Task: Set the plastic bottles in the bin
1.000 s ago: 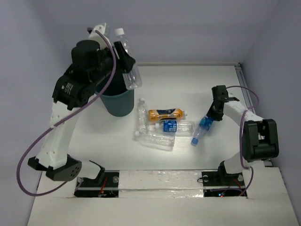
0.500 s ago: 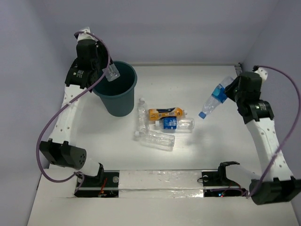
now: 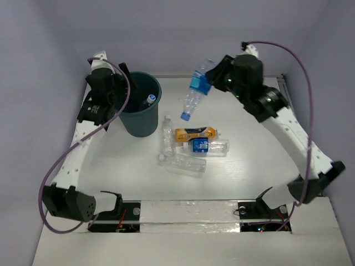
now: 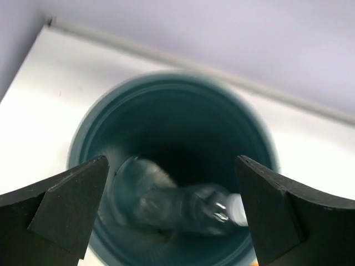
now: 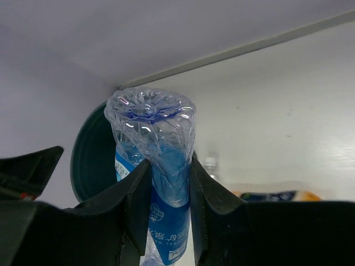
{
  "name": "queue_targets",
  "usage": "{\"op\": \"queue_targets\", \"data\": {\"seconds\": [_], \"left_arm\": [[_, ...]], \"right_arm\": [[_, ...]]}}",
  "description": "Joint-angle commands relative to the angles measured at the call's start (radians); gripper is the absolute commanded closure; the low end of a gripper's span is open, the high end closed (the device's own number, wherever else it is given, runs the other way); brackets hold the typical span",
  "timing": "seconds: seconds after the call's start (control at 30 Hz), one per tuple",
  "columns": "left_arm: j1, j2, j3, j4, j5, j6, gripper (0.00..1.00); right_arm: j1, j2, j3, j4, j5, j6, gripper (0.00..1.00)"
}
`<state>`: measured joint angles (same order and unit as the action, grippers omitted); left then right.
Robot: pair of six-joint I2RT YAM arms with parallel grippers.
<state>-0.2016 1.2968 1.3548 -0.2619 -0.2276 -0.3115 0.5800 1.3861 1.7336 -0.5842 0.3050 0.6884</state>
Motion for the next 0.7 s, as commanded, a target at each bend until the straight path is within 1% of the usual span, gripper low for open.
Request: {"op": "queue_targets", "data": {"seconds": [0.0,0.03,0.07,0.1,0.13,0.17,0.2,0.23,0.27,0.3,0.33,0.37,0.4,0.43,0.47,0.53,0.57,0.6,0.63,0.67], "left_arm": [[-0.004,-0.126,0.072,0.030,0.045,-0.004,0.03],[-0.004,-0.146,0.075,0.020,0.060,-0.015,0.04],[-0.004,-0.168,0.069,-0.005,0.101,-0.047,0.05],[-0.004,-0.191,0.057,-0.019,0.129,-0.067,0.11],[-0.004,-0.242,0.041,-0.026,0.155,-0.090,0.16],[-0.004,-0.272,-0.012,-0.037,0.212,-0.142,0.29],[-0.004,-0.330,-0.046,-0.042,0.244,-0.168,0.37],[-0.004,-0.361,-0.078,-0.049,0.282,-0.191,0.45],[-0.004,-0.385,-0.142,-0.078,0.330,-0.211,0.57],[-0.013,-0.436,-0.178,-0.092,0.356,-0.253,0.76],[-0.013,-0.464,-0.250,-0.102,0.408,-0.271,0.82],[-0.025,-0.487,-0.284,-0.123,0.433,-0.288,0.89],[-0.025,-0.511,-0.321,-0.134,0.451,-0.305,1.00],[-0.044,-0.559,-0.351,-0.145,0.471,-0.336,1.00],[-0.053,-0.582,-0.414,-0.163,0.481,-0.350,1.00],[-0.087,-0.644,-0.474,-0.175,0.496,-0.406,1.00],[-0.100,-0.663,-0.529,-0.177,0.505,-0.429,1.00],[-0.139,-0.678,-0.555,-0.175,0.504,-0.451,1.00],[-0.163,-0.700,-0.578,-0.174,0.498,-0.486,1.00],[-0.191,-0.705,-0.615,-0.175,0.460,-0.498,1.00]], "right_arm": [[0.096,0.153,0.159,0.095,0.054,0.010,0.72],[0.115,0.190,0.243,0.102,0.060,0.007,0.72],[0.151,0.230,0.286,0.116,0.069,-0.009,0.72],[0.168,0.270,0.331,0.122,0.094,-0.019,0.71],[0.184,0.351,0.380,0.123,0.103,-0.027,0.71],[0.196,0.394,0.483,0.116,0.109,-0.042,0.71],[0.219,0.437,0.539,0.110,0.121,-0.049,0.71],[0.228,0.517,0.591,0.104,0.128,-0.055,0.71],[0.239,0.556,0.691,0.098,0.135,-0.072,0.71],[0.259,0.591,0.736,0.096,0.158,-0.082,0.70],[0.268,0.652,0.773,0.102,0.170,-0.092,0.69],[0.268,0.677,0.800,0.110,0.184,-0.111,0.69],[0.282,0.697,0.832,0.119,0.225,-0.118,0.69],[0.291,0.714,0.837,0.127,0.247,-0.119,0.69],[0.291,0.726,0.836,0.148,0.270,-0.116,0.69],[0.291,0.766,0.839,0.164,0.319,-0.116,0.68],[0.300,0.781,0.846,0.168,0.333,-0.116,0.68],[0.300,0.816,0.860,0.165,0.338,-0.121,0.67],[0.300,0.832,0.892,0.159,0.335,-0.121,0.62],[0.311,0.844,0.906,0.146,0.330,-0.121,0.58]]}}
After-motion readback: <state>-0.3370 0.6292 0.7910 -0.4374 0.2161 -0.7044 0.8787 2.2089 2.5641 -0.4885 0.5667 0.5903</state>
